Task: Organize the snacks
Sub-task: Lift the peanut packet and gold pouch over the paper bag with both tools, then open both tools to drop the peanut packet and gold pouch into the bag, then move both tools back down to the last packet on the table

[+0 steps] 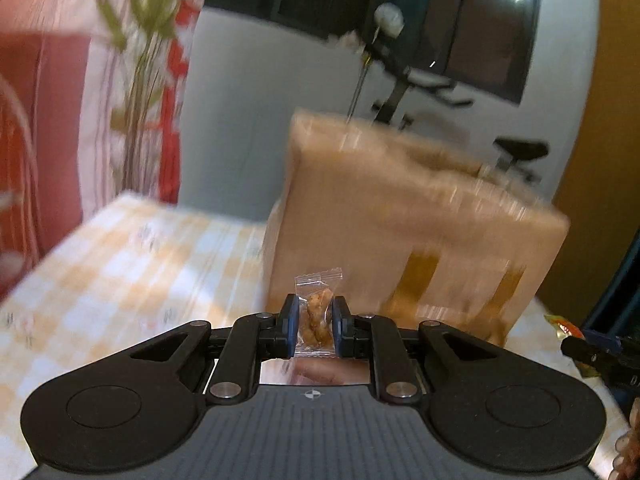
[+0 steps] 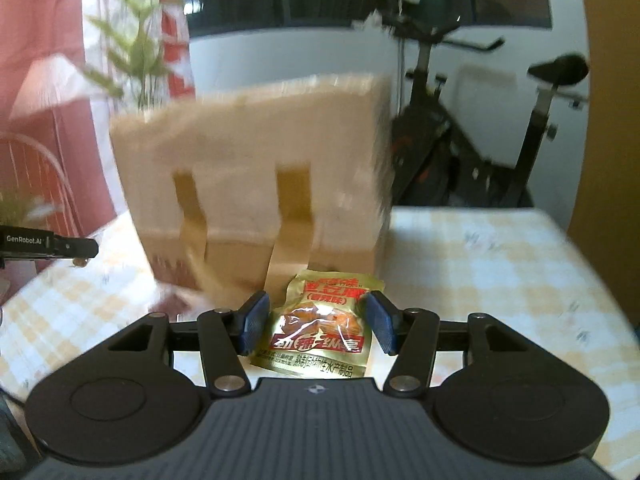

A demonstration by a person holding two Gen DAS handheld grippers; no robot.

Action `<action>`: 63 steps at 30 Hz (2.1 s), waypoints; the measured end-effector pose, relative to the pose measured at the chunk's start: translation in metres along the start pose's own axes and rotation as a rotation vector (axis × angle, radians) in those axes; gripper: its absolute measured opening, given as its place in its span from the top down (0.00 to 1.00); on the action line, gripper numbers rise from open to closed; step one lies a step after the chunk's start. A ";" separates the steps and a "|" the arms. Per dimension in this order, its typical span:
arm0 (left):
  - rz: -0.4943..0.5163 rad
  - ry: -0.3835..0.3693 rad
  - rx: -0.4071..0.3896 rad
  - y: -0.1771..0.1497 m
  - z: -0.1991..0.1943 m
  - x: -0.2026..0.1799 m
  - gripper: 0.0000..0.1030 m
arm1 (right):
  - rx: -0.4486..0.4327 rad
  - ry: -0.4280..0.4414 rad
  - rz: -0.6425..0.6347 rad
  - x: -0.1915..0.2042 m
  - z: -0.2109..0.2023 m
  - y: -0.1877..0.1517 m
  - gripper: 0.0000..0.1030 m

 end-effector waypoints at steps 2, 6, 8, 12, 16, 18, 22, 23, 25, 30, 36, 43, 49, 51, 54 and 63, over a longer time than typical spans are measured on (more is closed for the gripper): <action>0.027 -0.021 -0.041 0.021 -0.002 -0.008 0.82 | -0.054 0.002 0.019 -0.004 -0.009 0.023 0.45; 0.080 -0.061 -0.143 0.068 0.002 -0.032 0.82 | -0.172 0.035 0.031 -0.002 -0.014 0.082 0.45; 0.082 -0.087 -0.170 0.084 0.008 -0.043 0.82 | -0.235 0.055 0.011 0.002 -0.010 0.112 0.45; 0.103 -0.137 -0.170 0.109 0.037 -0.069 0.82 | -0.286 0.079 -0.055 0.018 0.020 0.151 0.45; 0.098 -0.196 -0.078 0.113 0.084 -0.090 0.82 | -0.220 0.073 -0.073 0.029 0.067 0.160 0.45; 0.112 -0.210 -0.037 0.109 0.104 -0.098 0.82 | -0.178 0.058 -0.069 0.030 0.086 0.156 0.45; 0.143 -0.245 0.006 0.099 0.126 -0.103 0.62 | -0.109 0.018 -0.052 0.024 0.106 0.140 0.40; 0.144 -0.241 0.009 0.096 0.128 -0.100 0.45 | -0.090 0.016 -0.042 0.022 0.108 0.137 0.39; 0.129 -0.237 -0.012 0.093 0.125 -0.090 0.40 | -0.080 0.019 -0.021 0.017 0.104 0.130 0.39; 0.134 -0.256 -0.047 0.083 0.093 -0.065 0.40 | -0.122 0.014 -0.012 0.012 0.079 0.124 0.36; 0.079 -0.289 -0.053 0.072 0.045 -0.023 0.48 | -0.202 0.002 0.010 0.008 0.037 0.105 0.36; 0.039 -0.201 0.050 0.031 0.040 0.013 0.50 | -0.107 -0.028 0.045 -0.004 0.020 0.051 0.36; 0.009 -0.167 0.202 -0.029 0.077 0.034 0.50 | 0.067 -0.006 0.008 0.002 0.034 -0.006 0.36; 0.008 -0.155 0.257 -0.049 0.089 0.038 0.50 | 0.118 0.013 -0.007 0.008 0.044 -0.020 0.36; 0.023 -0.143 0.298 -0.064 0.111 0.040 0.50 | 0.199 0.039 -0.015 0.016 0.057 -0.037 0.36; 0.049 -0.143 0.366 -0.094 0.135 0.036 0.65 | 0.292 0.126 -0.106 0.044 0.070 -0.061 0.36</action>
Point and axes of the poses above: each gripper's, at about its wrist camera, not at the fingertips, and z roughly the way its jaws point, x to its left, y to its top, the point moved 8 cm from there along z, roughly the way its jaws point, and after that the axes turned 5 degrees about -y, right-handed, at the moved point
